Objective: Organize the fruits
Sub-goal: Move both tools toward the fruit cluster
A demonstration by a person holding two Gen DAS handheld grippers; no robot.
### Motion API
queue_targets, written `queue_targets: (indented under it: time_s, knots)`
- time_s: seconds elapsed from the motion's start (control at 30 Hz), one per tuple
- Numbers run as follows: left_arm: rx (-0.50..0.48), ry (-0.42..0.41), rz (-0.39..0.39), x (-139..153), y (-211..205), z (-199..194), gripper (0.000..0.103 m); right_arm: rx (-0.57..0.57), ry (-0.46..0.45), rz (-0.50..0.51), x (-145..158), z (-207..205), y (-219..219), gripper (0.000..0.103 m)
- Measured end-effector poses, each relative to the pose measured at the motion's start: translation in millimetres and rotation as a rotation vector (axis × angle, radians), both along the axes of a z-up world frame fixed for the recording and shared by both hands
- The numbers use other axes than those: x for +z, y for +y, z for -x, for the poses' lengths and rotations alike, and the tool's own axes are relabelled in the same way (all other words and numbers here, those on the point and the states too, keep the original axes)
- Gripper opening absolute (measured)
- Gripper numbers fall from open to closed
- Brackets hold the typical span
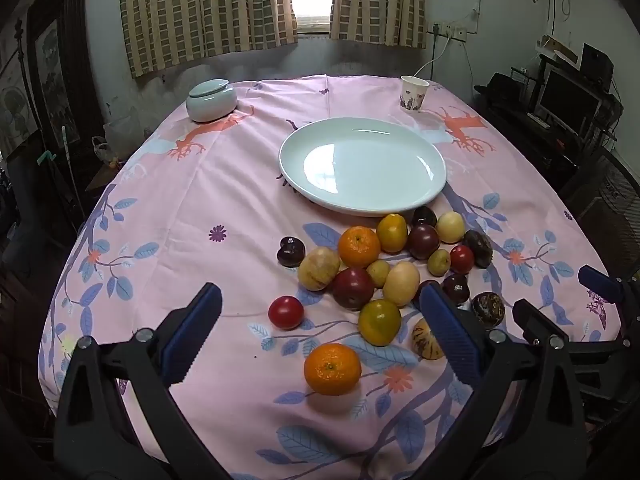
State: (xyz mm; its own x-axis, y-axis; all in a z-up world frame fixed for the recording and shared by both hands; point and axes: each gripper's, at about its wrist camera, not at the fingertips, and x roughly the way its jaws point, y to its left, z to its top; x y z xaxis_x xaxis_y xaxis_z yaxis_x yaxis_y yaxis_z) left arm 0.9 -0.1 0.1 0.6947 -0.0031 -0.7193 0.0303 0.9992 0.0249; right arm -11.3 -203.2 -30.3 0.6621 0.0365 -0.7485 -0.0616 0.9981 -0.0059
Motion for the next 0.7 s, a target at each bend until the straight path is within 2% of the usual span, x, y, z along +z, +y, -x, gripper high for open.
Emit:
queue_targets:
  time_s: [0.7]
  knots:
    - [0.001, 0.002, 0.001, -2.1, -0.8, 1.7, 0.101, 0.023, 0.015, -0.004, -3.2, -2.2, 7.2, 0.102]
